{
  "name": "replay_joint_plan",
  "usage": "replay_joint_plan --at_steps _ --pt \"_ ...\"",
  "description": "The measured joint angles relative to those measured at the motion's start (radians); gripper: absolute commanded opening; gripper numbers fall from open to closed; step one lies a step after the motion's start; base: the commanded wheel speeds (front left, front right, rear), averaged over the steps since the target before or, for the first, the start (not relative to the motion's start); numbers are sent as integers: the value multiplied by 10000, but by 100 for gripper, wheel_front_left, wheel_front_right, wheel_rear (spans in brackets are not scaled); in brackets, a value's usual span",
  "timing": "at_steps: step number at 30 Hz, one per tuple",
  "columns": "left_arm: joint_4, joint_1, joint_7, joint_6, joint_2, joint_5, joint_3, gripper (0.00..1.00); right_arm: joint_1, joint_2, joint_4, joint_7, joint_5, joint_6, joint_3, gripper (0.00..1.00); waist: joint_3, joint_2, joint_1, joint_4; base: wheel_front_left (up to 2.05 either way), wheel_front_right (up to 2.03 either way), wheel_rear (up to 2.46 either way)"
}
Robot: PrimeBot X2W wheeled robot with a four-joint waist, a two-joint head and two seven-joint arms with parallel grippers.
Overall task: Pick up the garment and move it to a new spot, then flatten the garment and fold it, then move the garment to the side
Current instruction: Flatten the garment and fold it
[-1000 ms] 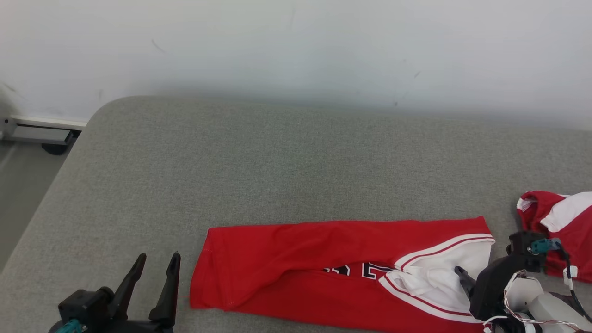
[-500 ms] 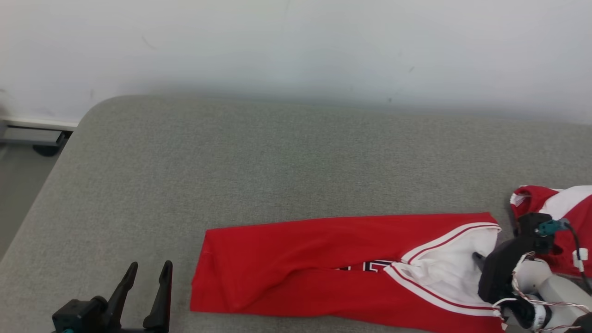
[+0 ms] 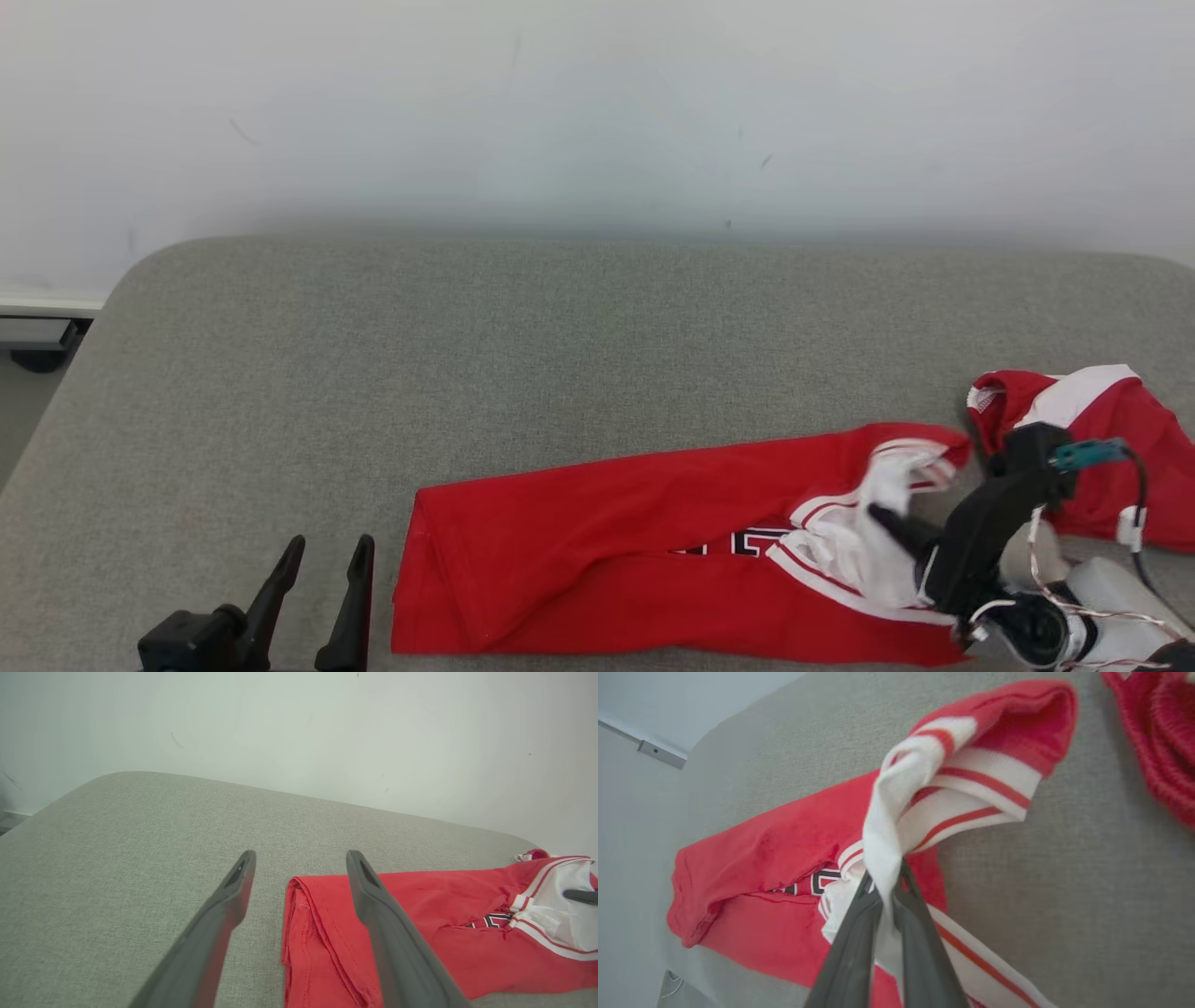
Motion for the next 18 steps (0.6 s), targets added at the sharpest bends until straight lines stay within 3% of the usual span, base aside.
replay_joint_plan --at_steps 3,10,15,18 --pt "58 0 0 0 -81 13 -48 100 210 163 -535 525 510 382 38 0 -104 0 0 -7 0 0 0" --pt "240 0 0 0 -276 67 -276 100 199 255 -1557 1476 1442 393 -77 0 -264 0 0 167 0 0 0" --pt "326 -1 2 -13 -451 69 -403 100 189 458 -2207 2073 1722 215 36 0 -323 0 -1 406 0 0 0" --pt "366 -10 2 -17 -533 69 -504 100 152 581 -2454 2372 1814 -128 77 0 -328 0 -1 581 0 0 0"
